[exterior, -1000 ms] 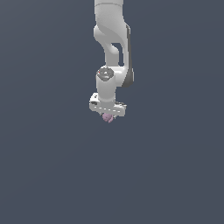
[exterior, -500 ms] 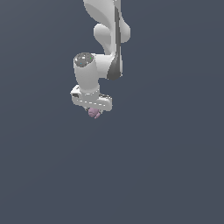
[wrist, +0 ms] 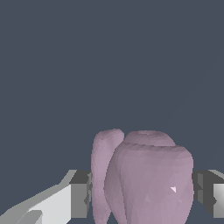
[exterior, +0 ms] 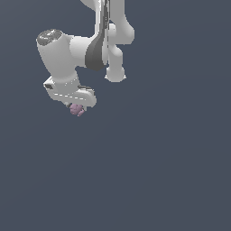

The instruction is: Pick up the object and move it to a goal position.

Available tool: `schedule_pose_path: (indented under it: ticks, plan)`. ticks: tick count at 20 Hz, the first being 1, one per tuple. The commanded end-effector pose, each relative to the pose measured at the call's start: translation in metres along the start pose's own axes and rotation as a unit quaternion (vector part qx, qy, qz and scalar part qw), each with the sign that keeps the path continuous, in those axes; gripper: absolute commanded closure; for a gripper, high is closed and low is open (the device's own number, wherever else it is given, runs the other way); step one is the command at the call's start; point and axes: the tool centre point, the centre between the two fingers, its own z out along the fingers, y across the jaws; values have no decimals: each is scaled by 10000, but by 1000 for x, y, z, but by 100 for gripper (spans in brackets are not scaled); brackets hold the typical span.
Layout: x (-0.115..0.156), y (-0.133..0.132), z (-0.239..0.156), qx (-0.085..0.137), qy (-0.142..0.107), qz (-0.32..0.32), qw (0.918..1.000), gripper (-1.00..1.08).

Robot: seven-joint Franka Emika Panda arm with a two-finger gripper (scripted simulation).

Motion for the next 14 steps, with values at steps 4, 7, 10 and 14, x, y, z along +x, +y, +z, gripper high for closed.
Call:
schedule_pose_path:
  ticks: [4, 7, 10, 14]
  plan:
    - [16, 26, -27, -1, -8, -7, 10000, 108]
    - [21, 34, -35, -5, -8, -7, 10000, 108]
    - [25, 38, -40, -5, -8, -7, 10000, 108]
    - [26, 40, -42, -5, -8, -7, 10000, 108]
